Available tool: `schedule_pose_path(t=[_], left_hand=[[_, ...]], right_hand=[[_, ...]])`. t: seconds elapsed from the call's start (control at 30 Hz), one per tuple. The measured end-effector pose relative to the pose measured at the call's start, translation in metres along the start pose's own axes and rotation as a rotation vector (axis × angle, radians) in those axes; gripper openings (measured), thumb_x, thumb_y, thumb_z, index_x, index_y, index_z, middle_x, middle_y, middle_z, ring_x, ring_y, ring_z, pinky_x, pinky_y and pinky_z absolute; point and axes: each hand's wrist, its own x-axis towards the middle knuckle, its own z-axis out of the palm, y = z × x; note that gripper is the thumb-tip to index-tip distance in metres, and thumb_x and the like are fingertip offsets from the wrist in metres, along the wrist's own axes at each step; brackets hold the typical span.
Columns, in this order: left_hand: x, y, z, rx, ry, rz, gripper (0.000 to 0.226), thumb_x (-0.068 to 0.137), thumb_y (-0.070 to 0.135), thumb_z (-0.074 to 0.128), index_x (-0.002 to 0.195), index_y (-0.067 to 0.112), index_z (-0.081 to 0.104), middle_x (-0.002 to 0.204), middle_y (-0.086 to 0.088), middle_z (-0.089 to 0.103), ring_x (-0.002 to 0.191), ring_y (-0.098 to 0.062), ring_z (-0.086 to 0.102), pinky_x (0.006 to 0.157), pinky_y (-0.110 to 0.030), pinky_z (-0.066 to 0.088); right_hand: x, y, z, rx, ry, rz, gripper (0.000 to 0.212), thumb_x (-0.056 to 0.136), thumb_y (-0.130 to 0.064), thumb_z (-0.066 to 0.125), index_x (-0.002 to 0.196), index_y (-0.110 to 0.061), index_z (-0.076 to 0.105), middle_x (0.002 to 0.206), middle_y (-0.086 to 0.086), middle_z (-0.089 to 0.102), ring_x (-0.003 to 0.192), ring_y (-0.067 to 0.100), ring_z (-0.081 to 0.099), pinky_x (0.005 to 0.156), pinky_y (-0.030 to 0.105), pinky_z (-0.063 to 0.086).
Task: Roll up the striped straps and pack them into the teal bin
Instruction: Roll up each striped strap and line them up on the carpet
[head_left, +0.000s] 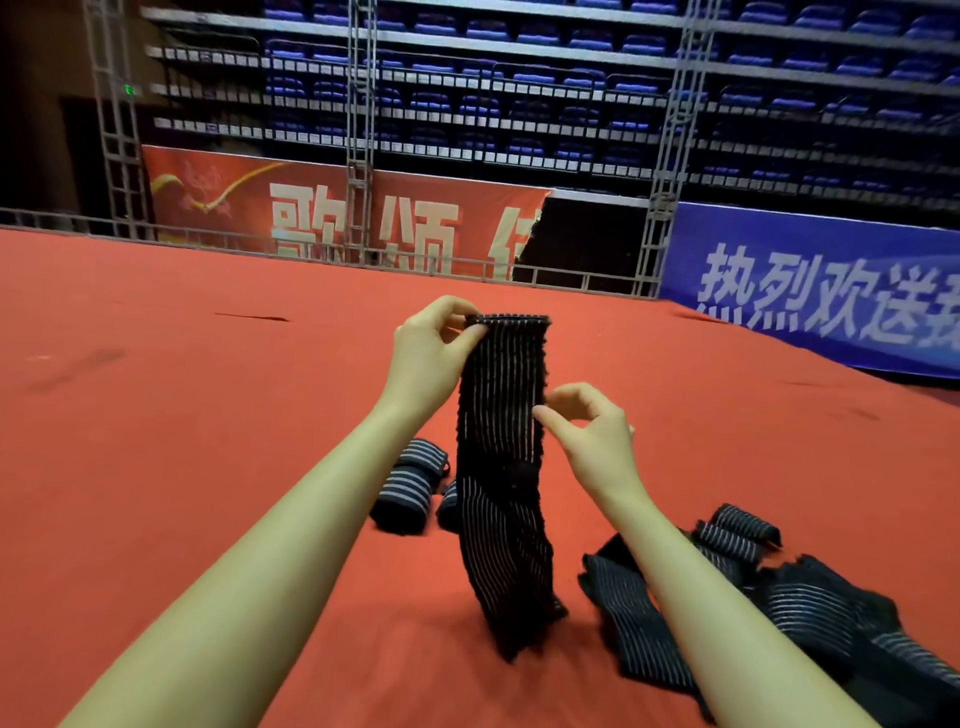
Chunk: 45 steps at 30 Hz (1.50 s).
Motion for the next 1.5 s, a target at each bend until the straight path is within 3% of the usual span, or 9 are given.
schedule_pose_path(t=[0.1, 0.27, 0.37, 0.53, 0.67, 0.83, 1.07, 1.27, 1.5], left_hand=[[0.005, 0.001, 0.001, -0.007, 0.014, 0.009, 0.008, 0.087, 0.010, 0.066, 0.087, 0.018, 0.064, 0.078, 0.011, 0.064, 0.074, -0.001, 0.059, 0.069, -0.009, 0.044], [0.015, 0.010, 0.000, -0.043, 0.061, 0.044, 0.009, 0.088, 0.009, 0.064, 0.089, 0.019, 0.064, 0.081, 0.014, 0.064, 0.077, 0.000, 0.060, 0.074, -0.014, 0.047], [0.022, 0.021, -0.001, -0.066, 0.078, 0.070, 0.010, 0.089, 0.009, 0.064, 0.090, 0.019, 0.063, 0.081, 0.016, 0.062, 0.076, 0.008, 0.058, 0.073, -0.009, 0.045], [0.031, 0.040, -0.002, -0.133, 0.094, 0.112, 0.009, 0.089, 0.009, 0.063, 0.091, 0.017, 0.062, 0.084, 0.014, 0.062, 0.077, 0.008, 0.057, 0.077, -0.013, 0.046], [0.036, 0.058, -0.006, -0.164, 0.082, 0.141, 0.009, 0.089, 0.011, 0.064, 0.092, 0.020, 0.062, 0.086, 0.014, 0.063, 0.078, 0.007, 0.058, 0.074, -0.013, 0.046], [0.034, 0.069, -0.012, -0.186, 0.005, 0.160, 0.016, 0.089, 0.009, 0.064, 0.087, 0.025, 0.062, 0.085, 0.013, 0.063, 0.077, 0.008, 0.057, 0.069, -0.011, 0.045], [0.019, 0.063, -0.013, -0.256, -0.036, 0.103, 0.019, 0.089, 0.008, 0.063, 0.086, 0.026, 0.060, 0.079, 0.004, 0.062, 0.070, -0.001, 0.056, 0.068, -0.015, 0.046], [0.013, 0.066, -0.015, -0.300, -0.167, 0.066, 0.020, 0.089, 0.002, 0.061, 0.089, 0.022, 0.059, 0.082, -0.004, 0.064, 0.076, -0.010, 0.060, 0.073, -0.024, 0.050], [0.008, 0.057, -0.024, -0.381, -0.361, 0.030, 0.012, 0.093, 0.006, 0.057, 0.099, 0.015, 0.060, 0.085, -0.019, 0.066, 0.078, -0.022, 0.061, 0.075, -0.032, 0.047]], right_hand=[[-0.001, -0.004, -0.005, -0.015, 0.027, -0.022, 0.019, 0.085, -0.025, 0.070, 0.073, -0.038, 0.062, 0.078, -0.016, 0.067, 0.100, 0.014, 0.059, 0.093, 0.008, 0.015], [0.014, -0.020, -0.008, 0.073, -0.071, -0.046, 0.013, 0.082, -0.033, 0.067, 0.071, -0.040, 0.065, 0.073, -0.022, 0.067, 0.087, 0.007, 0.062, 0.104, 0.054, 0.032], [0.020, -0.025, -0.007, 0.181, -0.084, -0.056, 0.011, 0.071, -0.051, 0.060, 0.077, -0.045, 0.066, 0.076, -0.018, 0.070, 0.085, 0.009, 0.065, 0.102, 0.060, 0.034], [0.024, -0.044, -0.015, 0.199, -0.040, -0.086, 0.011, 0.073, -0.048, 0.063, 0.077, -0.039, 0.067, 0.080, -0.012, 0.071, 0.089, 0.012, 0.066, 0.104, 0.056, 0.033], [0.028, -0.060, -0.021, 0.038, 0.077, -0.135, 0.018, 0.083, -0.025, 0.070, 0.074, -0.033, 0.058, 0.088, -0.019, 0.061, 0.100, 0.014, 0.056, 0.085, 0.025, 0.017], [0.040, -0.076, -0.030, 0.189, 0.154, -0.132, 0.036, 0.078, -0.022, 0.074, 0.092, -0.037, 0.045, 0.101, -0.015, 0.055, 0.093, 0.009, 0.052, 0.099, 0.050, 0.037], [0.046, -0.077, -0.034, 0.224, 0.096, -0.193, 0.013, 0.076, -0.044, 0.064, 0.087, -0.051, 0.061, 0.085, -0.026, 0.067, 0.087, 0.000, 0.063, 0.100, 0.057, 0.039], [0.047, -0.077, -0.041, 0.272, 0.025, -0.216, 0.014, 0.091, -0.011, 0.062, 0.102, -0.019, 0.065, 0.086, 0.010, 0.068, 0.089, 0.026, 0.065, 0.089, 0.047, 0.051], [0.045, -0.067, -0.052, 0.504, -0.245, -0.200, 0.020, 0.092, -0.003, 0.056, 0.098, -0.020, 0.066, 0.082, 0.015, 0.057, 0.077, 0.024, 0.054, 0.077, 0.032, 0.046]])
